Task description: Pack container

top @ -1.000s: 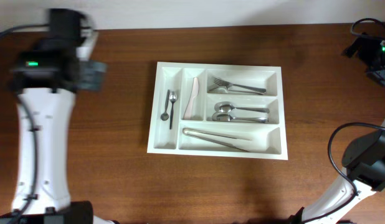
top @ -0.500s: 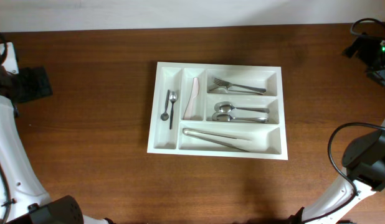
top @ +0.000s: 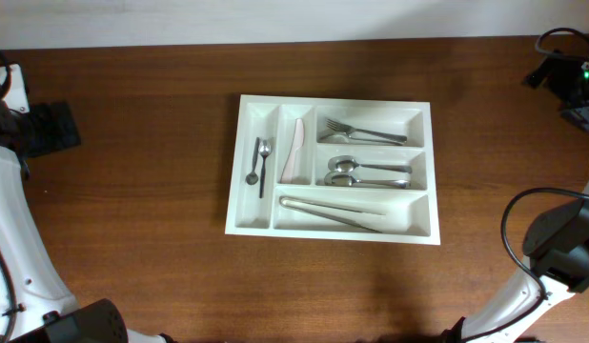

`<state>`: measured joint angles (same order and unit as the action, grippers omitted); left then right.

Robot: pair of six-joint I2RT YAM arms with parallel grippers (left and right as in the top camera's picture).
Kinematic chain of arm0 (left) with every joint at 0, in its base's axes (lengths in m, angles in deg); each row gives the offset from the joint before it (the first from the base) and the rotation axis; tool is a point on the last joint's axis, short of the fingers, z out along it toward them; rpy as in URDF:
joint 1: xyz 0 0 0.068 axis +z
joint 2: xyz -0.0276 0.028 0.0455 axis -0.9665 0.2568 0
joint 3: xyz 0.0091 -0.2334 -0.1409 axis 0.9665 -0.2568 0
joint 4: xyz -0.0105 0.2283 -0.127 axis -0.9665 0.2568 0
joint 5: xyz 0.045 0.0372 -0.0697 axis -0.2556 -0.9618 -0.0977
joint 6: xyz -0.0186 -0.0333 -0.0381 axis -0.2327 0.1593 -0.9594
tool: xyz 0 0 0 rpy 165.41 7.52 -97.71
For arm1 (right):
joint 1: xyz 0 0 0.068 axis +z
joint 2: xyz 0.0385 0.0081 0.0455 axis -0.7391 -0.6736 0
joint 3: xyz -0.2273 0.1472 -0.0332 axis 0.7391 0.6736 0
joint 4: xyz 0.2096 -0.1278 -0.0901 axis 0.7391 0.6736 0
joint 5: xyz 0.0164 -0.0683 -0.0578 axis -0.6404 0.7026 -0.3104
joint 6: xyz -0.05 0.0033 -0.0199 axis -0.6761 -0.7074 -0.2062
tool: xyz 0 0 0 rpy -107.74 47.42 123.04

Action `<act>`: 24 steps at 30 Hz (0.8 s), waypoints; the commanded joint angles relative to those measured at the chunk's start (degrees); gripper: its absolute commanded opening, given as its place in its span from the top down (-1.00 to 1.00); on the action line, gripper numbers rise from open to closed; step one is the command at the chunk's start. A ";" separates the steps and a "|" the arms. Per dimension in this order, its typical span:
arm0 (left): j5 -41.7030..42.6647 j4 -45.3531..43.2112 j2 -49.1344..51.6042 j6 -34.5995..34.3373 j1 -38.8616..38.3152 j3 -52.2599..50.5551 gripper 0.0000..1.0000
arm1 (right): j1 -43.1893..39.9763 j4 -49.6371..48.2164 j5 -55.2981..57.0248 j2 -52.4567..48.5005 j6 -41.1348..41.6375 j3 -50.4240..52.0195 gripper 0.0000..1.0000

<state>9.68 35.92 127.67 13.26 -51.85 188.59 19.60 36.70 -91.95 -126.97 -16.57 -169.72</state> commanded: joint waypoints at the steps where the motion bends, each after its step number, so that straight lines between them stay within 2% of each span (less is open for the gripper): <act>1: 0.83 0.04 -0.20 -0.94 0.26 0.04 -0.98 | 4.90 0.00 -0.28 1.84 0.48 0.26 -0.98; 16: 0.83 0.04 -0.20 -0.94 0.26 0.04 -0.99 | 37.59 0.15 0.50 13.33 -0.26 0.26 -0.98; 18: 0.83 0.04 -0.20 -0.92 0.26 0.04 -0.99 | 39.58 -0.39 7.19 15.39 -2.78 0.26 -0.98; 24: 0.83 0.04 -0.20 -0.94 0.26 0.04 -0.98 | 39.71 -1.75 31.87 23.17 -2.97 0.26 -0.98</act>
<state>9.68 35.92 127.67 13.09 -51.83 188.59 60.30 36.04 -76.85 -109.20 -18.67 -169.44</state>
